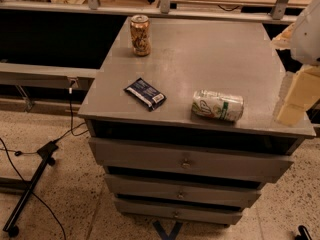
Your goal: Place 7up can upright
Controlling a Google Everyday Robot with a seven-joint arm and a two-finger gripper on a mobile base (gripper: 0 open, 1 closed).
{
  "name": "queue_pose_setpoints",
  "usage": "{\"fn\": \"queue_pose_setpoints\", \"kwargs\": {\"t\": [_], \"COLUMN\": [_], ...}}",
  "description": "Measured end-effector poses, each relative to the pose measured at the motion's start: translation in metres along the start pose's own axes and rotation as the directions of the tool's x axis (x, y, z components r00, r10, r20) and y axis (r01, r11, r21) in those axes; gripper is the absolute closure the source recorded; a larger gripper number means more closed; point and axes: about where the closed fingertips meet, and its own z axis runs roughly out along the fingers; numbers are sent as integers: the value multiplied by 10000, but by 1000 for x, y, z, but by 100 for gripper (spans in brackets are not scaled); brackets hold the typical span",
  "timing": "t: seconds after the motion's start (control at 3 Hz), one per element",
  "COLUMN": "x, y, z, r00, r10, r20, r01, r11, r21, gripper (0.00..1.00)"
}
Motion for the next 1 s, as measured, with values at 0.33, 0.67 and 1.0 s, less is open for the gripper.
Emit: {"fn": "queue_pose_setpoints", "kwargs": {"t": [0.33, 0.67, 1.0], "x": [0, -25, -71], "y": [0, -10, -20], "z": [0, 14, 48], "r00": [10000, 9984, 9909], "r10": [0, -523, -1344], "r20": [1, 191, 82], "r01": [0, 523, 1346], "r11": [10000, 9986, 9904], "r21": [2, -16, -307], "gripper": [0, 0, 0]}}
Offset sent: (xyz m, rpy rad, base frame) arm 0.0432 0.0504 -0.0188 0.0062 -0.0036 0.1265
